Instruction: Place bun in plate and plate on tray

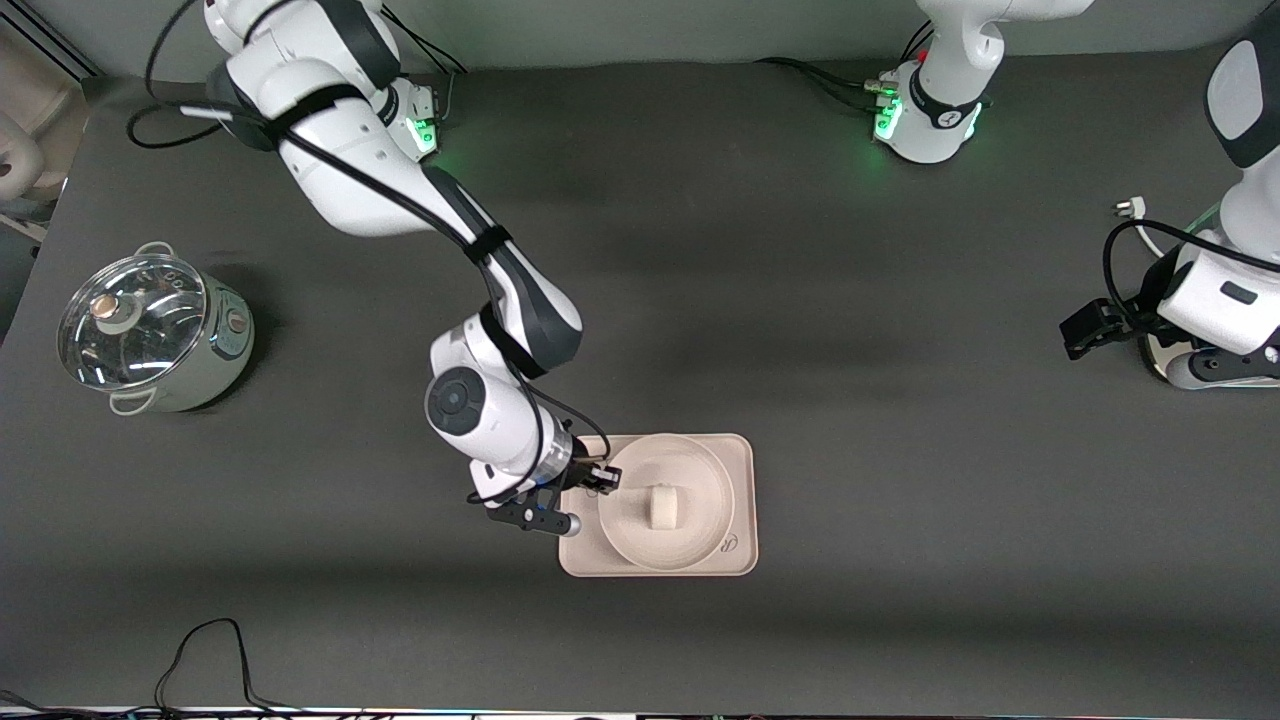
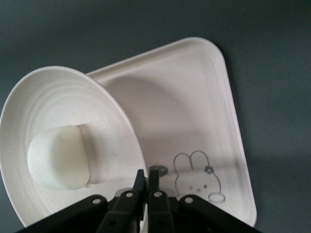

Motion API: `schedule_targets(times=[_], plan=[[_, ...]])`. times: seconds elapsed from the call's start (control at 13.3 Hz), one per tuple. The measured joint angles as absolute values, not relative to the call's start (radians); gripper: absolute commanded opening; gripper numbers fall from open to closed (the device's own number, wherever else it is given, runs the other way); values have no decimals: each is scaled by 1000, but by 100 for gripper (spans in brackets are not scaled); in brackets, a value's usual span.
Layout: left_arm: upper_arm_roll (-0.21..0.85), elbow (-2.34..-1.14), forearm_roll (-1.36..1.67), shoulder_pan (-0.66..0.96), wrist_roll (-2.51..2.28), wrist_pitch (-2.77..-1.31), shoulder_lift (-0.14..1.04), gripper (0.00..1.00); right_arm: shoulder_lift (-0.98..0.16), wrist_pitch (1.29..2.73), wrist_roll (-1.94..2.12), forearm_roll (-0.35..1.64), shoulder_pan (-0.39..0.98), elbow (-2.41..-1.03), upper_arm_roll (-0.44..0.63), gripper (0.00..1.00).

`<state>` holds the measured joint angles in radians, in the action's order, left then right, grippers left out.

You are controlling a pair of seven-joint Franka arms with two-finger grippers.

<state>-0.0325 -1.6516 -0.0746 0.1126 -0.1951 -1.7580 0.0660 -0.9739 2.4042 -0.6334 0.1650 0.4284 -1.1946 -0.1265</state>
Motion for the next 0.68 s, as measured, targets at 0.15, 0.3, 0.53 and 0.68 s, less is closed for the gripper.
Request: schedule_targets(times=[0.15, 0.3, 0.53, 0.68], plan=[[-49, -1652, -75, 133, -194, -1757, 66, 100, -1012, 2422, -627, 165, 430, -1183, -127, 10], [-80, -1652, -75, 163, -193, -1757, 66, 100, -1017, 2422, -625, 165, 430, -1174, -127, 100], [-101, -1652, -75, 182, -193, -1757, 66, 100, -1014, 2423, -623, 156, 431, -1151, -129, 100], [-106, -1653, -75, 182, -193, -1758, 68, 100, -994, 2422, -621, 138, 430, -1131, -129, 100]])
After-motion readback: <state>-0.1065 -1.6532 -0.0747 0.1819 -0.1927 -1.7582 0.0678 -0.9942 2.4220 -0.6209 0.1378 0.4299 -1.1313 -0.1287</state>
